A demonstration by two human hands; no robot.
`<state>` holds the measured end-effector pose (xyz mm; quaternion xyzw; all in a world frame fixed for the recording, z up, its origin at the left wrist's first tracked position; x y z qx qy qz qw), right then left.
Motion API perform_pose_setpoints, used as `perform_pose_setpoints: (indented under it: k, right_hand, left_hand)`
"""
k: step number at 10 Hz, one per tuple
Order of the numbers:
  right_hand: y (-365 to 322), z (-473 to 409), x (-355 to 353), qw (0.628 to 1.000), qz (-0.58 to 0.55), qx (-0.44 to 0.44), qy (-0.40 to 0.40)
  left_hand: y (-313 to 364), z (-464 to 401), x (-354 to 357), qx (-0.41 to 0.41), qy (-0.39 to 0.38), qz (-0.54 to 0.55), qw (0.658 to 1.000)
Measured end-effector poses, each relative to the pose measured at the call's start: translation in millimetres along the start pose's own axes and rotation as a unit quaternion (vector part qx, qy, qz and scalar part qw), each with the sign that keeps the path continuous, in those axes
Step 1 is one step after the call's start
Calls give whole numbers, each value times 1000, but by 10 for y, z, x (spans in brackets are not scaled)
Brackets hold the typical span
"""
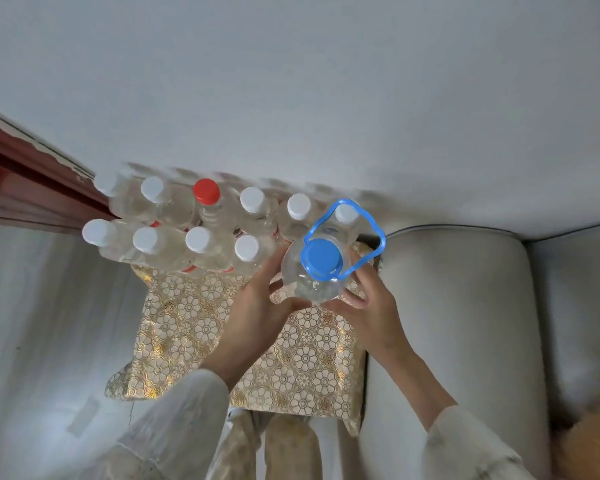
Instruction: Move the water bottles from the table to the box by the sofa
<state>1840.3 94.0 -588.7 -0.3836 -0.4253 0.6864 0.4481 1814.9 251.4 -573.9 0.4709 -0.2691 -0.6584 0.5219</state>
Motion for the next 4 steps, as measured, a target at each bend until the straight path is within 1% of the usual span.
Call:
perform_pose_setpoints:
  k: [1, 2, 3, 4]
  right_hand:
    - [-91, -37, -28, 1000, 3, 6, -19]
    - [-182, 47, -61, 997, 35, 41, -58]
    - [-362, 160, -186, 989, 120, 58, -58]
    - [-825, 338, -414, 987, 154, 35, 24]
  left_hand:
    - [50, -12, 26, -4, 1, 8, 1000]
    - [153, 12, 55, 6, -38, -37, 999]
    - [267, 33, -59, -13, -61, -82, 995]
    - [545, 178, -310, -11, -42, -114, 992]
Point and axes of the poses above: each hand's wrist, its own z-axis away from the middle knuckle, its own x-axis out of the palm, y = z × x, the point moved 6 cm from there along -z, towards the middle knuckle, and after that the axes turned 1 degree about y, right-handed, at the moved point
